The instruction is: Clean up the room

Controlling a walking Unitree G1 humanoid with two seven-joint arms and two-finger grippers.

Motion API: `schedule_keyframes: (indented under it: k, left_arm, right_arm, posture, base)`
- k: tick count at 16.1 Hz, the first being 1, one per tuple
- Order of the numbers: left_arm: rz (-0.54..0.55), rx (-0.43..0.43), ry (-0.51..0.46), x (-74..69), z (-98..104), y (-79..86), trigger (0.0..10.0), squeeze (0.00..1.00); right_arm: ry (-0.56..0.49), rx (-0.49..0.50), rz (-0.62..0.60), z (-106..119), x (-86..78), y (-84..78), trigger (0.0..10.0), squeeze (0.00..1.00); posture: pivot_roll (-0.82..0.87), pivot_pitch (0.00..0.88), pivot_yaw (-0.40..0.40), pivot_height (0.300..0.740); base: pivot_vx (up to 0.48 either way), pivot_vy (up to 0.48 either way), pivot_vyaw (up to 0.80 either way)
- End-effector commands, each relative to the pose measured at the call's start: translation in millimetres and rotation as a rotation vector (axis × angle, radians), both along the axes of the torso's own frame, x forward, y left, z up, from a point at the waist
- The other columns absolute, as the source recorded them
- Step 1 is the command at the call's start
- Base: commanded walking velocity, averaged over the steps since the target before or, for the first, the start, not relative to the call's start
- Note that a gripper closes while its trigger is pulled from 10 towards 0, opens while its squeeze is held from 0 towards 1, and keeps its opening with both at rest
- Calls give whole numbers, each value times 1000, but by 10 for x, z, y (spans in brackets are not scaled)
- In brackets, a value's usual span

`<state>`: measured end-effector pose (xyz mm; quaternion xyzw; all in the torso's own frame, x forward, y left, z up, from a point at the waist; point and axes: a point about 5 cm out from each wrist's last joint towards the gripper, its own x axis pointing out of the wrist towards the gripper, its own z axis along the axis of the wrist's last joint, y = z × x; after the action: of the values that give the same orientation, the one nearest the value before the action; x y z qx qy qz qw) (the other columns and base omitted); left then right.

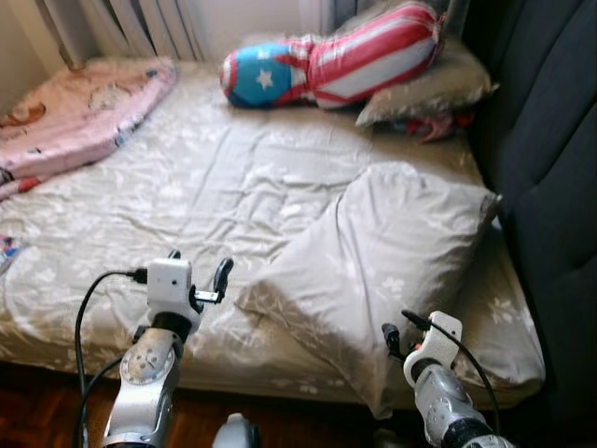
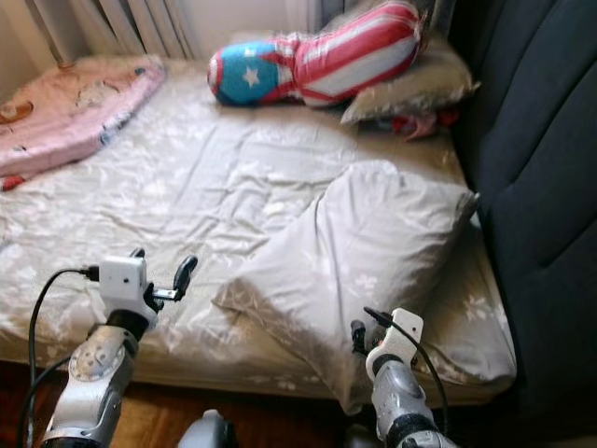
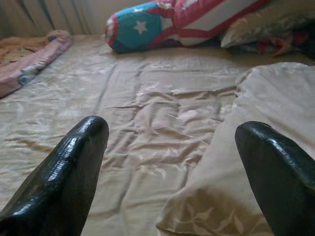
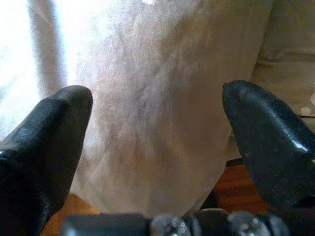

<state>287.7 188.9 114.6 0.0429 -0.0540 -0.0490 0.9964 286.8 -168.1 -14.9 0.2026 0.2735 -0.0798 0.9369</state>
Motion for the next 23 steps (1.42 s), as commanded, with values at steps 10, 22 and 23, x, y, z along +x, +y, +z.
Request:
schedule_keyframes:
  k: [10, 22, 23]
  left_arm:
    - [29, -30, 56, 142, -125, -70, 10000, 0]
    - [83, -61, 45, 277, -236, -53, 10000, 0]
    - [82, -59, 42, 281, -231, -48, 10000, 0]
  right_arm:
    - [-369, -216, 13, 342, 58, -200, 10000, 0]
    - [-471, -269, 84, 571, 210, -102, 10000, 0]
    - [-462, -267, 85, 549, 197, -90, 10000, 0]
  posture:
    - [-22, 61, -23, 669]
    - [-64, 0, -56, 669]
    - [-63, 0, -55, 669]
  base:
    - [0, 0, 0]
    - [67, 0, 0]
    - [304, 0, 0]
